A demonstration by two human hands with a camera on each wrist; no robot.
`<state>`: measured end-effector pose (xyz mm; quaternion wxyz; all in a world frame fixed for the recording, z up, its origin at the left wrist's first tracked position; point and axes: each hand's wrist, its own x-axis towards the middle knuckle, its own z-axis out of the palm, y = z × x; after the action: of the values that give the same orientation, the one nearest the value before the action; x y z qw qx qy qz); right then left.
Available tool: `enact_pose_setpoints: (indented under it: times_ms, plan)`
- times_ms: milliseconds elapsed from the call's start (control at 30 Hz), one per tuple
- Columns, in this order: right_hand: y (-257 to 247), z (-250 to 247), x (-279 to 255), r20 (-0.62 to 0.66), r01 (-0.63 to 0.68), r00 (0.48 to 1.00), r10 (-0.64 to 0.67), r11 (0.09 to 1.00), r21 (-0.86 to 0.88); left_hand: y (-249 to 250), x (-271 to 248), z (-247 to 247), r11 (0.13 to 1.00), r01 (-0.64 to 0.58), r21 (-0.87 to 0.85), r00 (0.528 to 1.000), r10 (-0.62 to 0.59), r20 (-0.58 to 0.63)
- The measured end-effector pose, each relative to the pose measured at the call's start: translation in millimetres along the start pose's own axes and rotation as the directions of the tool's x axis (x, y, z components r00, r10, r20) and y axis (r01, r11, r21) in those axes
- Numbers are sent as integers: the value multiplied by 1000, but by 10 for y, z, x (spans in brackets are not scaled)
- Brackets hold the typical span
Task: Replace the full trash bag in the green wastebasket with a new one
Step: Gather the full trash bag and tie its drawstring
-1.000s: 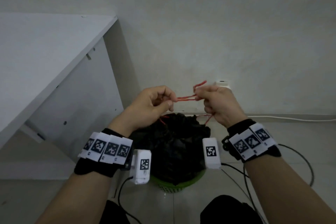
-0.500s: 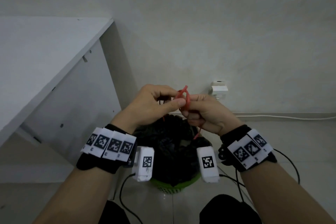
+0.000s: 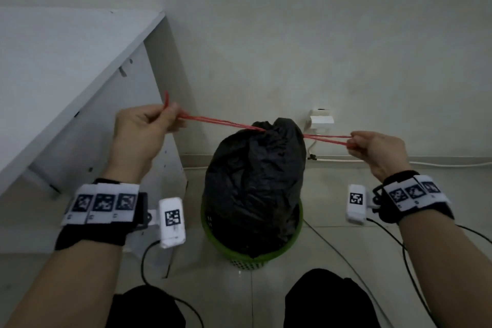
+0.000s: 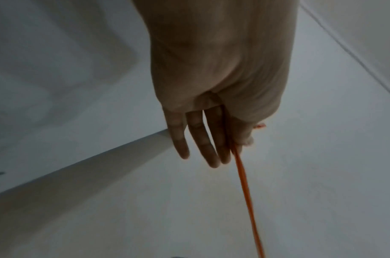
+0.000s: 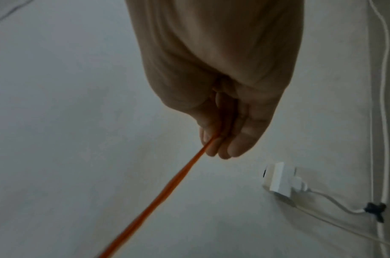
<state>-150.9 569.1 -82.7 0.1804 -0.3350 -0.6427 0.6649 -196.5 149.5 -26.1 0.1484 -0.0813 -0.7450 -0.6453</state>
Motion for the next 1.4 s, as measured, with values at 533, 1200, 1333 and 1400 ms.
enact_pose_setpoints:
  times_ms: [533, 1200, 1333, 1400]
  plan:
    - [383, 764, -891, 844, 826, 508, -171, 375, -421, -299, -670, 745, 561, -541, 626, 727, -62, 683]
    - [317, 703, -1558, 781, 940, 324, -533, 93, -327, -11, -530, 441, 778, -300, 552, 926, 99, 363]
    - [597, 942, -1201, 750, 779, 550, -367, 550, -302, -164, -587, 410, 826, -367, 428, 799, 44, 600]
    - [583, 1018, -1047, 746, 341, 663, -65, 913, -224, -297, -658, 428, 791, -434, 431, 679, -28, 734]
